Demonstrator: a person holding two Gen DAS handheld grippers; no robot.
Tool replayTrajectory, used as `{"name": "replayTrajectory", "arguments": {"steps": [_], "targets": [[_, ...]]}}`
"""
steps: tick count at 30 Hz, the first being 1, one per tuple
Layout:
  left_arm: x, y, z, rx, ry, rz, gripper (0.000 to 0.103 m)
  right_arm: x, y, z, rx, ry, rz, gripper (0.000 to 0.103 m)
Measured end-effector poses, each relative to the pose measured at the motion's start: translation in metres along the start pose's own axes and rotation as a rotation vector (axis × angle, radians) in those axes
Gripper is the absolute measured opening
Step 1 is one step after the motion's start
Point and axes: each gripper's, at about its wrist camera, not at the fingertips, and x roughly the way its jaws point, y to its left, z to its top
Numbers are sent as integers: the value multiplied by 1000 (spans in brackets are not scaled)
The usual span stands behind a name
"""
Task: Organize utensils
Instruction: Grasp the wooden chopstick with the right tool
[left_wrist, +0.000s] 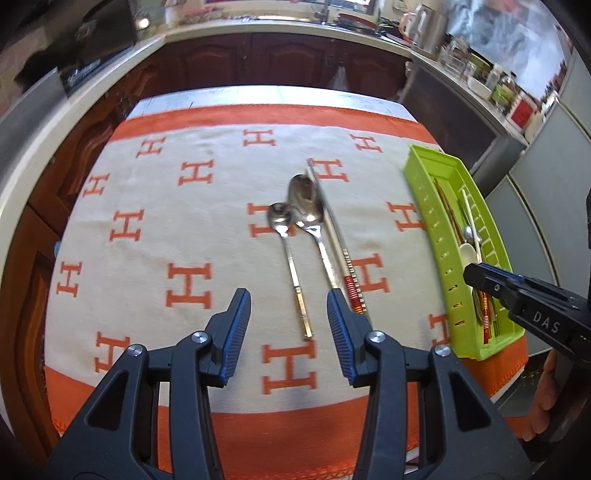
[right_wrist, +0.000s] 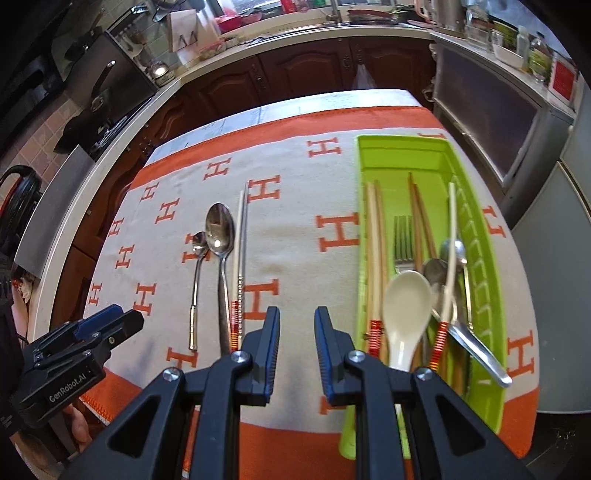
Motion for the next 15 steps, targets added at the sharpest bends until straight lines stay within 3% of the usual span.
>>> {"name": "replayTrajectory", "arguments": {"steps": [9, 15], "targets": [[25, 43, -3, -114, 67, -63, 40, 50, 25, 11, -40, 101, 41, 19], [43, 51, -4, -119, 105, -37, 40, 75, 38, 12, -86, 146, 45, 19]]}}
